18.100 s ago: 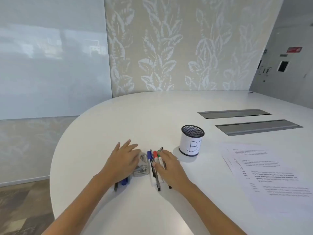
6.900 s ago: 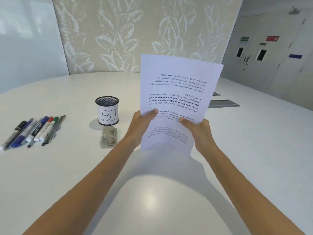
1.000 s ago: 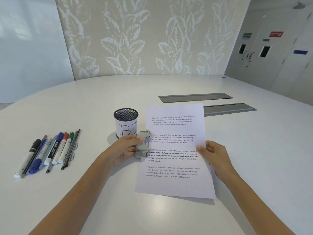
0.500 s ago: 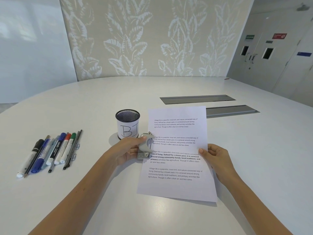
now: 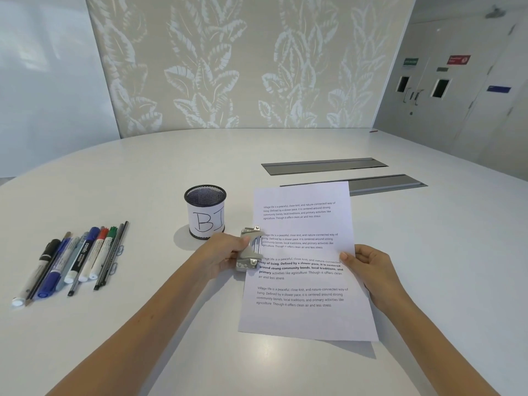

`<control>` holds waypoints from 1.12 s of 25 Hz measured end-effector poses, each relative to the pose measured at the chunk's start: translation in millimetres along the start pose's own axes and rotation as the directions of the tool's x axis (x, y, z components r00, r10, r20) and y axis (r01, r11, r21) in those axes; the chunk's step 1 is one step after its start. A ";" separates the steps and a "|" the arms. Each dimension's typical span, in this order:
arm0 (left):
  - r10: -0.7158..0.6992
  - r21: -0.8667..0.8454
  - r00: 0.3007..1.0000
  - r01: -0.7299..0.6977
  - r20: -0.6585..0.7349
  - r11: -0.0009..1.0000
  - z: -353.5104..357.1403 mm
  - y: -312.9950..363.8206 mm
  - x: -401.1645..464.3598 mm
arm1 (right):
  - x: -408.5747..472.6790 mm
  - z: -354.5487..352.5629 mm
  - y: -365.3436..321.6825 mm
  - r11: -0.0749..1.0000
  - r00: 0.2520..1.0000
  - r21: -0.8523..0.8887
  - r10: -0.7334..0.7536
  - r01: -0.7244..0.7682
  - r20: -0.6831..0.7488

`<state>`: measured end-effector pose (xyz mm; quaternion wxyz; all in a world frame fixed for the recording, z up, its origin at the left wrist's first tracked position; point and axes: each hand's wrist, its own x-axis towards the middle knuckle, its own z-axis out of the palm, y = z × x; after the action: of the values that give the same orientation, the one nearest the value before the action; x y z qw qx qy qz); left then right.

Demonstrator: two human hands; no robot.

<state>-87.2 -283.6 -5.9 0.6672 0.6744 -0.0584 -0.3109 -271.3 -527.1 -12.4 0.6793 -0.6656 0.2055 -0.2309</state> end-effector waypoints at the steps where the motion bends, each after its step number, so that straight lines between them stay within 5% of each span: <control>1: 0.006 0.000 1.000 -0.006 -0.010 1.000 2.1 0.0 0.5 | -0.9 -1.0 -0.9 1.000 1.000 -0.001 0.000 0.000 0.001; 7: -0.028 0.028 0.999 0.028 0.014 0.999 2.7 -0.1 -2.8 | -8.9 -5.1 -5.4 1.000 1.000 -0.012 -0.001 0.001 -0.018; 17: 0.052 -0.177 0.996 -0.039 0.071 0.984 -15.1 19.4 -26.8 | -8.3 -13.6 -15.1 1.000 0.999 0.006 0.016 -0.015 -0.039; 28: -0.038 -0.332 0.999 0.042 0.019 0.942 -29.2 -4.7 -46.2 | -3.7 -47.3 2.1 0.980 0.963 -0.048 0.180 -0.193 -0.201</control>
<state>-111.2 -235.2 3.1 0.7646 0.5512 0.0044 -0.3339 -302.0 -563.2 -15.9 0.6519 -0.6397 0.3407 -0.2230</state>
